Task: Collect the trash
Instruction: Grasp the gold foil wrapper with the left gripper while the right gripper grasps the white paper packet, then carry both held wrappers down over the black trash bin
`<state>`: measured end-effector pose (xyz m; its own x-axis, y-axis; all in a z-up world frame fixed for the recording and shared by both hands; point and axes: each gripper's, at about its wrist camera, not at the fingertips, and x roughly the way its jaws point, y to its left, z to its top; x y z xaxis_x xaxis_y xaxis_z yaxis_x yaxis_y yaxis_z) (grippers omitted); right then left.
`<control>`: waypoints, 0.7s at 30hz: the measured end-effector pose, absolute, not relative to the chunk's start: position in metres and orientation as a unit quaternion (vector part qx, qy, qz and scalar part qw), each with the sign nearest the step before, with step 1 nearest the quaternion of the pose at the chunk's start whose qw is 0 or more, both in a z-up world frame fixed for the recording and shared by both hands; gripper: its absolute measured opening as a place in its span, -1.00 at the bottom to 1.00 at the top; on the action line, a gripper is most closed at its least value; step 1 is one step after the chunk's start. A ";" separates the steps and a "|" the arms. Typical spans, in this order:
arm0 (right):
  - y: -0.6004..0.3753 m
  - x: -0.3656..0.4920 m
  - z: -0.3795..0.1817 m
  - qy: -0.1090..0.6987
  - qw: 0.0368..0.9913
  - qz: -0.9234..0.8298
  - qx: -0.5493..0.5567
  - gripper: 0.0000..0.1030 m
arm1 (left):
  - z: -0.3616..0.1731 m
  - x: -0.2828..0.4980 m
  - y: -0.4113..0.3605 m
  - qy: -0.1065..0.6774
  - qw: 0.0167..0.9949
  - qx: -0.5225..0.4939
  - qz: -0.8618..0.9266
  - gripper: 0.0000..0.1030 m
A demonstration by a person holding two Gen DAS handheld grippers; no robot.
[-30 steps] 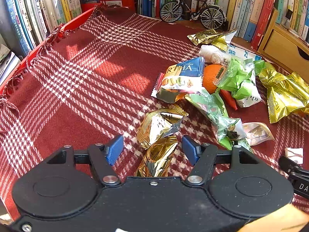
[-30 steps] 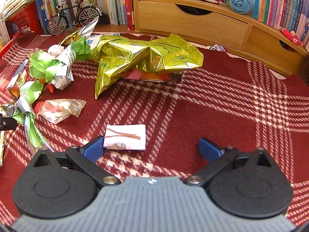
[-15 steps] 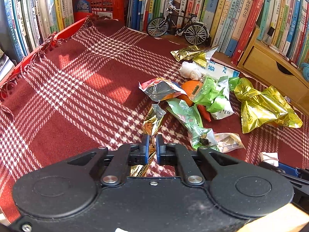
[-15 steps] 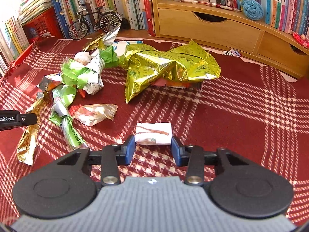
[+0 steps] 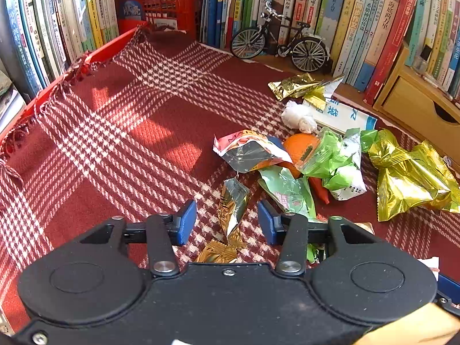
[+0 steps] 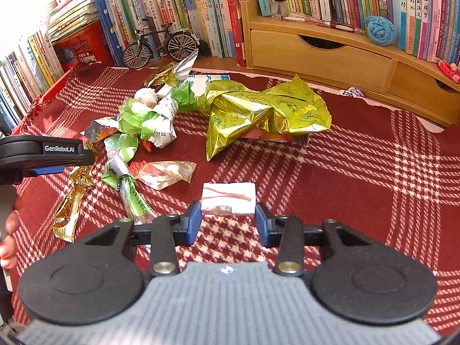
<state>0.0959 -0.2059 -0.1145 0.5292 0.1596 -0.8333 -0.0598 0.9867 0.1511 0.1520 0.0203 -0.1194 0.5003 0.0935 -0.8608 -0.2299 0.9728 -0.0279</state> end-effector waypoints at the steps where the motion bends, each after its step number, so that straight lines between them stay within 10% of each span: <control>1: -0.206 0.096 -0.115 0.482 0.872 0.064 0.053 -0.10 | -0.122 0.154 0.023 0.499 0.858 -0.079 0.093 -0.80; 21: -0.205 0.057 -0.062 0.444 0.891 0.049 0.083 -0.10 | -0.025 0.073 0.000 0.447 0.892 -0.072 0.007 -0.80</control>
